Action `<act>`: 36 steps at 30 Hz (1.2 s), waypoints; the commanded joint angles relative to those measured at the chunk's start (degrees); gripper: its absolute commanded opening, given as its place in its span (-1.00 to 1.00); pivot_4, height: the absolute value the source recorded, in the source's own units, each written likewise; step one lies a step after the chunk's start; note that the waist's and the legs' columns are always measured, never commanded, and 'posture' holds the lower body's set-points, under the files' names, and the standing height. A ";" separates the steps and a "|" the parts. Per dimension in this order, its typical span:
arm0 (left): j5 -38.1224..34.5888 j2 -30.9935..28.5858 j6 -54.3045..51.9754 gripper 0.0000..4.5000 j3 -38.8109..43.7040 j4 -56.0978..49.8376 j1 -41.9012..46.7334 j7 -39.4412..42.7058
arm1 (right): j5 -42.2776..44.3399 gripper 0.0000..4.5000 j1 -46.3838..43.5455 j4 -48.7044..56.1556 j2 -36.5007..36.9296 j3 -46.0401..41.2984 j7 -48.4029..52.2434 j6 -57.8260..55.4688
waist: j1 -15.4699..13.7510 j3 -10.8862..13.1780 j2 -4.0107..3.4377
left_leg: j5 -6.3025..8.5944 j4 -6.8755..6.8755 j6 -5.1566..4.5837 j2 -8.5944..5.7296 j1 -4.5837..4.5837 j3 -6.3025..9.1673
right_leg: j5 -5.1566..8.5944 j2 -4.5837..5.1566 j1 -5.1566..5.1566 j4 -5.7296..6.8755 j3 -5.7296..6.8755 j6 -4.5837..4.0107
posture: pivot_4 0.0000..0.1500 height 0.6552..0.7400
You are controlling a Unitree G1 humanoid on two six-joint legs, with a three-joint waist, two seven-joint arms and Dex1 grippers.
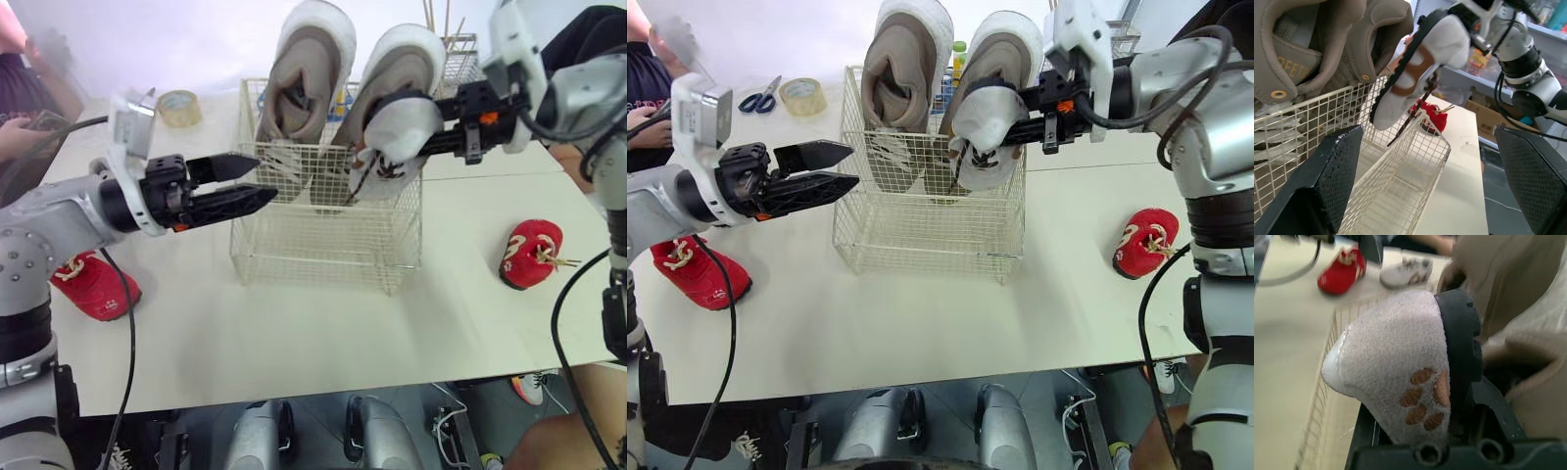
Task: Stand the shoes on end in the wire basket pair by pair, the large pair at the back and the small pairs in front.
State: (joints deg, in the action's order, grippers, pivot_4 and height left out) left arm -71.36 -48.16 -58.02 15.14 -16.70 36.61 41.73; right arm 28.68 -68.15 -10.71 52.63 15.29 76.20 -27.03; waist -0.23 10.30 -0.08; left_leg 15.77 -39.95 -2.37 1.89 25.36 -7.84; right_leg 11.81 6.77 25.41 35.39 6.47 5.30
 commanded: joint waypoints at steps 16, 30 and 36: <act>1.26 1.59 2.37 0.99 0.99 -4.88 -2.38 -1.38 | -15.71 -0.45 -1.82 -12.29 -8.17 0.80 10.24 6.70 | 0.73 0.00 0.00 | -0.02 0.00 0.04 -0.01 -0.01 0.03 | 0.00 0.00 -0.04 0.03 0.03 0.00 | 1.00 1.00; 1.84 2.57 2.35 1.00 -0.04 -3.90 -0.20 -2.15 | -15.69 0.98 -1.74 -4.73 -2.63 -3.74 11.52 2.67 | 0.93 0.01 -0.01 | -0.03 -0.01 0.06 -0.02 -0.03 0.05 | 0.00 0.00 -0.05 0.06 0.04 0.00 | 1.00 1.00; 2.56 3.15 2.32 1.00 -0.50 -3.56 0.28 -2.03 | -14.50 0.98 -3.63 -1.31 -0.09 -7.28 11.01 -0.07 | 0.97 0.01 -0.01 | -0.03 0.00 0.07 -0.02 -0.05 0.04 | 0.00 0.00 -0.05 0.07 0.04 0.00 | 1.00 1.00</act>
State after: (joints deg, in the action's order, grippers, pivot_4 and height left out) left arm -69.20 -44.80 -56.83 14.29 -19.84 35.92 39.35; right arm 12.67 -68.79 -14.28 50.81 11.36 87.55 -26.19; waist 0.74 10.31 -0.09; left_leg 15.74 -39.95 -2.31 1.87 25.31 -7.80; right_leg 11.81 6.77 25.36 35.46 6.51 5.31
